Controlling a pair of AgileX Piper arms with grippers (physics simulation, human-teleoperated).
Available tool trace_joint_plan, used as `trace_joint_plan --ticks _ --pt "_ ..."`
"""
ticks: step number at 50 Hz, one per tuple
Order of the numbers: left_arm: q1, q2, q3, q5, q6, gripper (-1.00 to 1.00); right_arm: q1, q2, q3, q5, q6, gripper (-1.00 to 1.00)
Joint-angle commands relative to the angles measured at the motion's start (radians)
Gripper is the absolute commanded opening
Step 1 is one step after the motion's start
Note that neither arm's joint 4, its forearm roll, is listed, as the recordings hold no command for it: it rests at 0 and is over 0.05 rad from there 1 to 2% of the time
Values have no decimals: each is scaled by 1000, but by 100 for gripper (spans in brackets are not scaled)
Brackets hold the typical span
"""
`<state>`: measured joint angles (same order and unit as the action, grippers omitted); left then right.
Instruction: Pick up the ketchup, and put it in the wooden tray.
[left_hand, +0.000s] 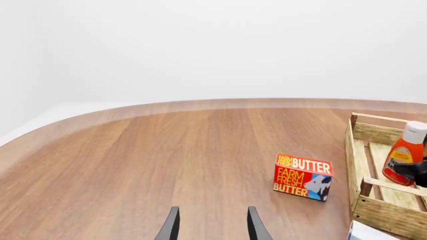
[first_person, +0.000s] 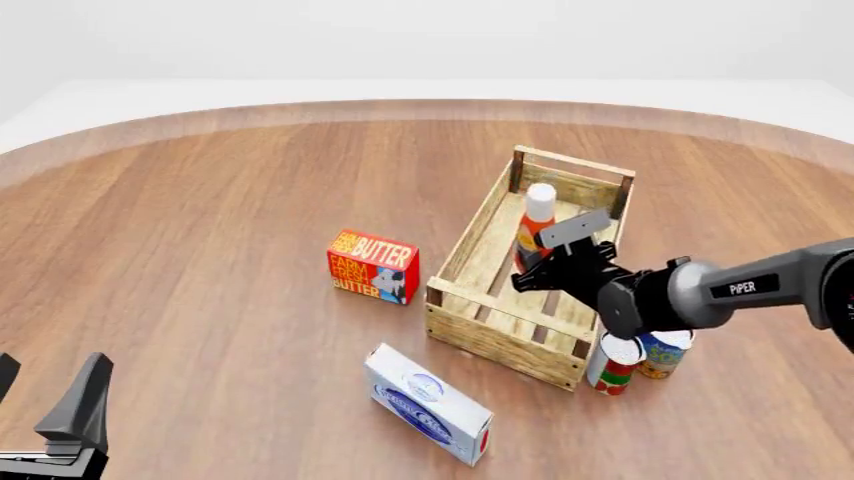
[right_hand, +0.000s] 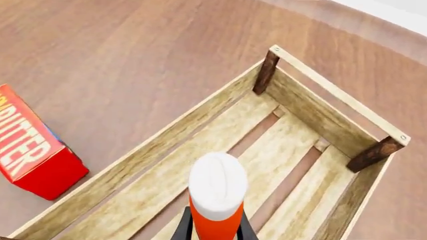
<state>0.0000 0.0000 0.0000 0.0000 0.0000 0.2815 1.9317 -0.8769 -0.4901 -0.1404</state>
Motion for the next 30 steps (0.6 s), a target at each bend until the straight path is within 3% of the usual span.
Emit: trace_joint_plan --ticks 1,30 --pt "0 0 0 0 0 100 4 16 -16 3 22 -100" --pt "0 0 0 0 0 100 2 30 -37 39 25 -100"
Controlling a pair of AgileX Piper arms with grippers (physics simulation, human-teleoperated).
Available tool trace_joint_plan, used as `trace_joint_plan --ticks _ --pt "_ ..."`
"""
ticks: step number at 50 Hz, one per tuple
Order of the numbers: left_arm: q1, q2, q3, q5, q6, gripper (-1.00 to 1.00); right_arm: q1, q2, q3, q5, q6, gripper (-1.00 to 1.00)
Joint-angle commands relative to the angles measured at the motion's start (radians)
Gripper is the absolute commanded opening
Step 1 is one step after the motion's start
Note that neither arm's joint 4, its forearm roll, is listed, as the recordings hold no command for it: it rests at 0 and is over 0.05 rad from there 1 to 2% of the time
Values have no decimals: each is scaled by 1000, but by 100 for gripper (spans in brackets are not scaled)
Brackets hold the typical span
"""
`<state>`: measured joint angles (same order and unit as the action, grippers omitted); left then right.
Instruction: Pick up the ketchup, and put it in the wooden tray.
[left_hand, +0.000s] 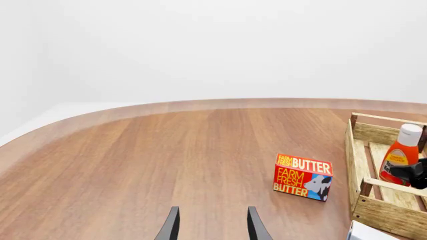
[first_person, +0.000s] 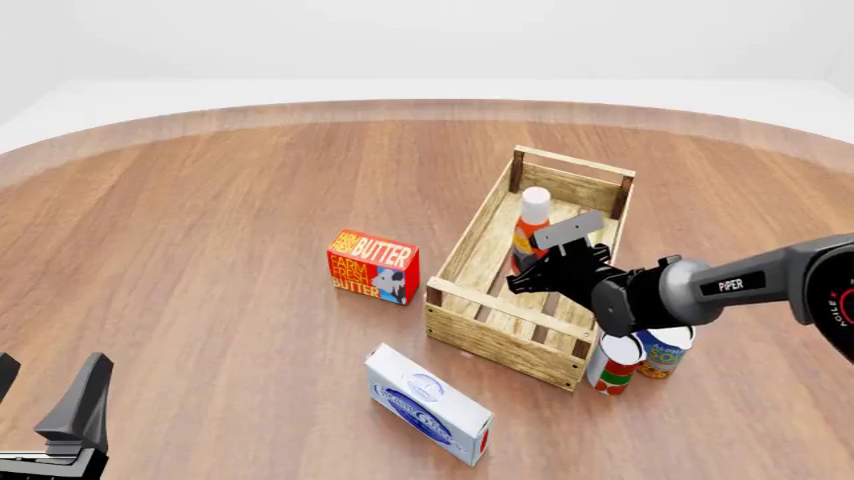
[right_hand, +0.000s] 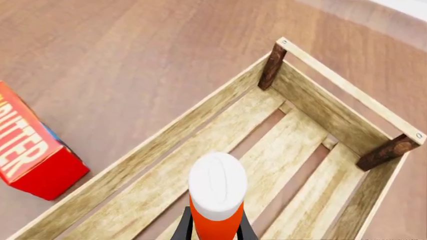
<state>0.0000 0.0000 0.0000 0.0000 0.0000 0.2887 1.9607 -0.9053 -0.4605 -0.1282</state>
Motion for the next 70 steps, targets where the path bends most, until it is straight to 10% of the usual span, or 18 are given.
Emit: trace_joint_plan --ticks 1,22,23,70 --pt "0 0 0 0 0 100 -6 1 -9 10 13 -100" --pt "0 0 0 0 0 100 -17 2 -12 21 5 -100" --pt "0 0 0 0 0 100 -19 1 -9 19 4 100" --pt "0 0 0 0 0 100 -8 -107 111 -100 -8 100"
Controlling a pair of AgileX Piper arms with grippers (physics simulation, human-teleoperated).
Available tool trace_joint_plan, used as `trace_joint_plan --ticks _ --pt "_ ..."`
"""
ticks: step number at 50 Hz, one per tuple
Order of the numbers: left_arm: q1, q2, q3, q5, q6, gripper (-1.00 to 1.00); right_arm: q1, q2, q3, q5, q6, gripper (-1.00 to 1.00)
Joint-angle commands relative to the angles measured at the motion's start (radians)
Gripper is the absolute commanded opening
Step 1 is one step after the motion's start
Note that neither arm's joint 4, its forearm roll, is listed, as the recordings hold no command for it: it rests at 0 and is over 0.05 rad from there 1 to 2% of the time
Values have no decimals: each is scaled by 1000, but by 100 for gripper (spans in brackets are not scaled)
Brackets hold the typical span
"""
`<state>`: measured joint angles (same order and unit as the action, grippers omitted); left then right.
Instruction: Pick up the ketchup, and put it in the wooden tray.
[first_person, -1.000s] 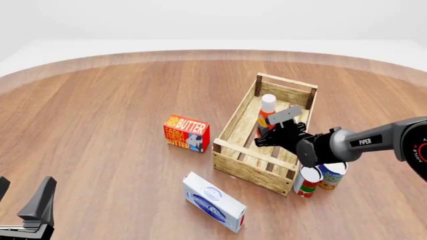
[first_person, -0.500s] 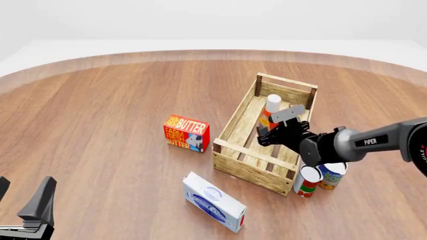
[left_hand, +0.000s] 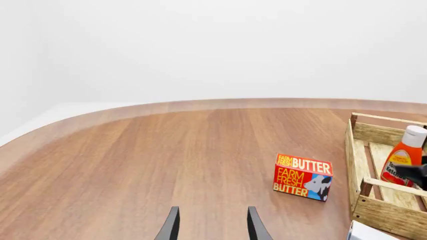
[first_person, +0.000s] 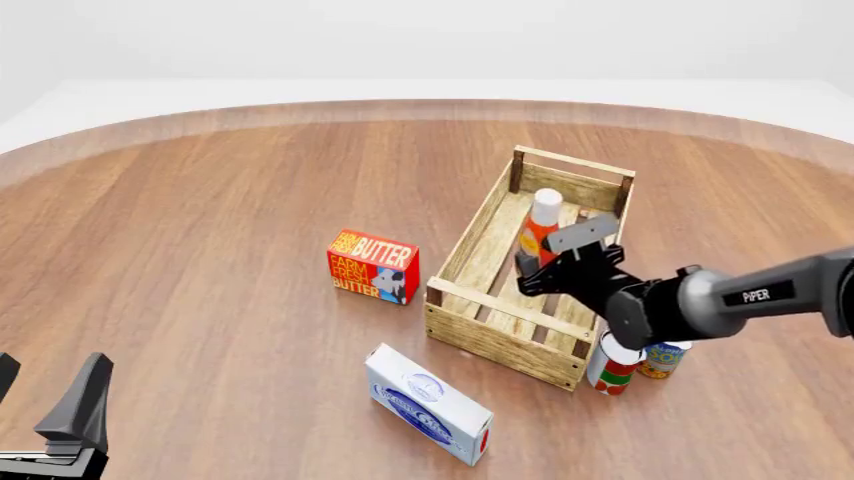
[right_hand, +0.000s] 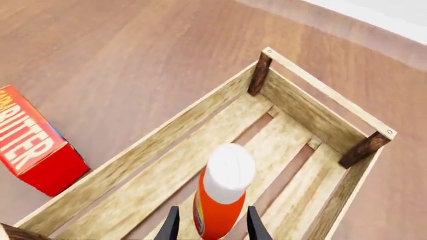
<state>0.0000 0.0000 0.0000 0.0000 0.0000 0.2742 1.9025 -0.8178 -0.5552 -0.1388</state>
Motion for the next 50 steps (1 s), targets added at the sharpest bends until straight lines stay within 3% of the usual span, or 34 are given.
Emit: trace_joint_plan --ticks 1,50 --pt "0 0 0 0 0 100 6 -51 25 -5 2 100" --pt "0 0 0 0 0 100 5 -339 153 48 -9 100"
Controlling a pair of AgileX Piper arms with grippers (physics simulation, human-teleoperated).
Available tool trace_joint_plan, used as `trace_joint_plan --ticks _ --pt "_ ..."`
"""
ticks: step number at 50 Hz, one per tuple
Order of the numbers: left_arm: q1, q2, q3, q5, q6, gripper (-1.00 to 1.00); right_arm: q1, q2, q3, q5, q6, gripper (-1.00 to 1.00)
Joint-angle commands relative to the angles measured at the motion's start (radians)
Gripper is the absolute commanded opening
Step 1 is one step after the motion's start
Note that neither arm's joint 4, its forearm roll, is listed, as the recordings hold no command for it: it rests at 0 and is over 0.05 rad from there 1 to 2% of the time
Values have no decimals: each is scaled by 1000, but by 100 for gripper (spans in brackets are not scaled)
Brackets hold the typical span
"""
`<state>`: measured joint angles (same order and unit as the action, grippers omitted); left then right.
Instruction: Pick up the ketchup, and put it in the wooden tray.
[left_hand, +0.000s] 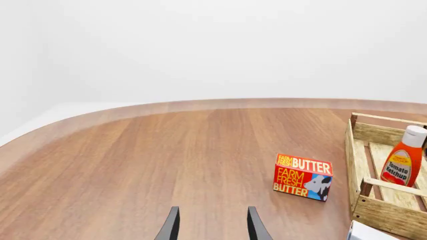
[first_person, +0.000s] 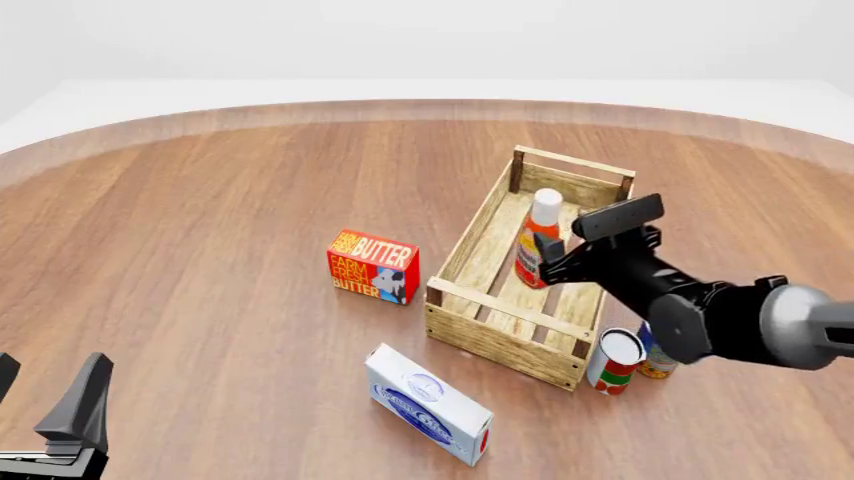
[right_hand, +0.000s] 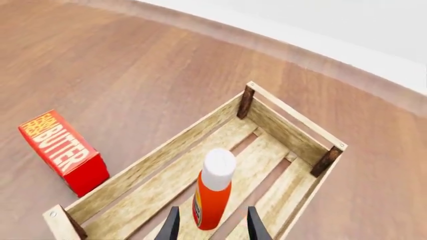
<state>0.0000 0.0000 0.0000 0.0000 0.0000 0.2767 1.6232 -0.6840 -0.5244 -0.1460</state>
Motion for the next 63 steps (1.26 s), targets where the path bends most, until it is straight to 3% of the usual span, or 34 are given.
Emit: trace_joint_plan --ticks 1,30,34,48,54,60,62,63 --pt "0 0 0 0 0 100 2 -68 24 18 -1 100" --pt "0 0 0 0 0 100 -19 -313 211 37 -2 100" --pt "0 0 0 0 0 100 -28 -384 269 43 -16 100" --pt "0 0 0 0 0 100 -82 -643 500 88 15 100" --pt "0 0 0 0 0 100 -115 -846 606 193 44 100" --pt "0 0 0 0 0 100 -132 -1108 674 387 76 100" --pt "0 0 0 0 0 100 -142 -1297 683 568 91 100" --pt "0 0 0 0 0 100 -143 -1307 683 578 91 100"
